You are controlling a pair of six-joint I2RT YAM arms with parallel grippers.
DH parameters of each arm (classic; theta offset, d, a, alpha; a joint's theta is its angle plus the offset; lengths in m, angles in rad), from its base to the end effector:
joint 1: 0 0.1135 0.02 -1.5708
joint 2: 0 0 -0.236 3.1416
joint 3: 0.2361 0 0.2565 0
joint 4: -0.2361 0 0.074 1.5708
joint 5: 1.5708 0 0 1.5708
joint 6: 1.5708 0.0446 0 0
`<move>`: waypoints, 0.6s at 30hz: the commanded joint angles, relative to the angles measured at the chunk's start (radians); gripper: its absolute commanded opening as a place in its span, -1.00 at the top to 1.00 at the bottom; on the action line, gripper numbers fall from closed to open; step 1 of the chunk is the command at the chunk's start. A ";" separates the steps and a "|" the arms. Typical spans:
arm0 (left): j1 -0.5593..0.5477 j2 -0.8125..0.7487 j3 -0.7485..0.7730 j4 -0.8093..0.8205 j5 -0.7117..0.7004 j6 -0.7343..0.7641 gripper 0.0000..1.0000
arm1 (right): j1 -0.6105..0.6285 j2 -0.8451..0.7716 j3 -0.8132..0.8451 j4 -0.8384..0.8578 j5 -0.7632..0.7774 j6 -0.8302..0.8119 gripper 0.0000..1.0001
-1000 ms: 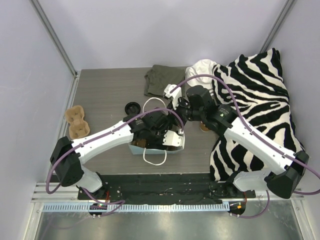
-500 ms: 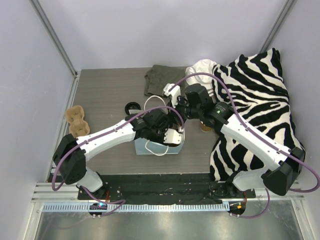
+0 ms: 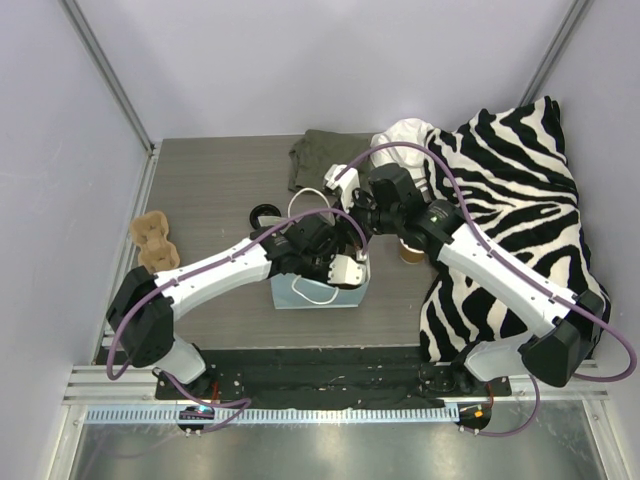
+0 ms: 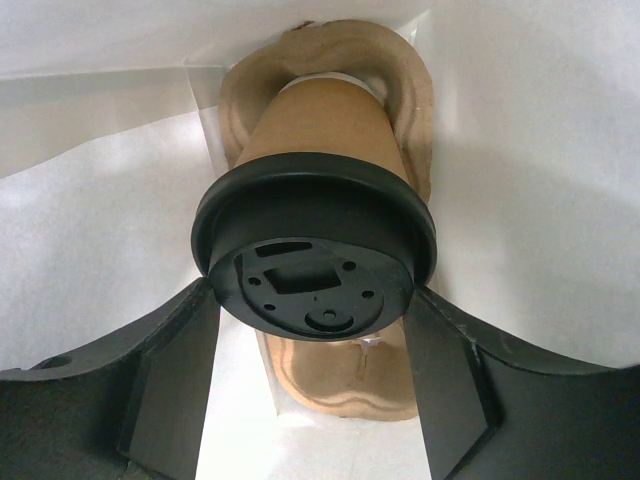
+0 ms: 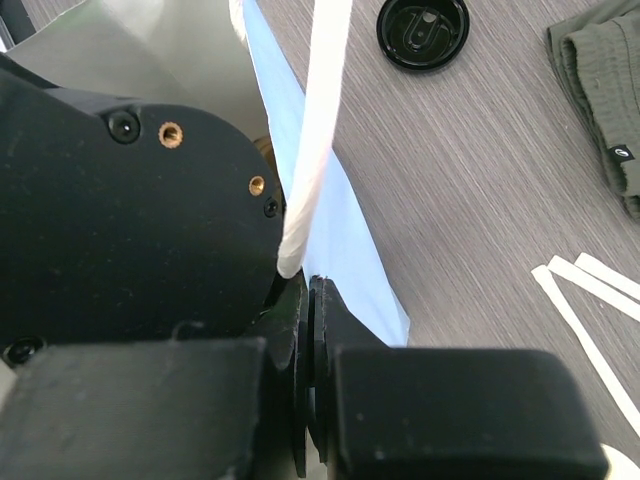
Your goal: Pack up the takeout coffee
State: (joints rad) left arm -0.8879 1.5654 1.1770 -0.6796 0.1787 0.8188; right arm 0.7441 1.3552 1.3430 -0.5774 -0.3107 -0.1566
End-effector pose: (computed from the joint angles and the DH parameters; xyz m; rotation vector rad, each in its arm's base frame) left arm 0.2015 -0.2603 0.2073 2.0245 1.6860 -0.2592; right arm 0.2235 0.2243 0.3362 -1.1224 1.8991 0.6695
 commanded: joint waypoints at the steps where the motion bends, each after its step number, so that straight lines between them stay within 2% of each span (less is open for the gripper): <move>1: 0.004 0.085 -0.050 -0.046 0.021 -0.046 -0.11 | 0.012 0.002 0.065 0.010 -0.051 0.003 0.98; 3: 0.004 0.070 -0.048 -0.044 0.015 -0.049 -0.17 | 0.011 0.001 0.073 0.013 -0.038 0.000 0.98; 11: 0.004 0.048 -0.088 -0.037 0.007 -0.035 -0.20 | -0.009 -0.011 0.088 0.031 0.012 -0.006 0.98; 18: 0.006 0.051 -0.086 -0.012 0.010 -0.038 -0.38 | -0.018 -0.002 0.062 0.028 0.010 -0.015 0.99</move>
State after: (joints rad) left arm -0.8879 1.5379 1.1595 -0.6502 0.1802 0.8074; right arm 0.7277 1.3617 1.3708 -0.6010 -0.2810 -0.1665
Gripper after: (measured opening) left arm 0.718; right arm 0.031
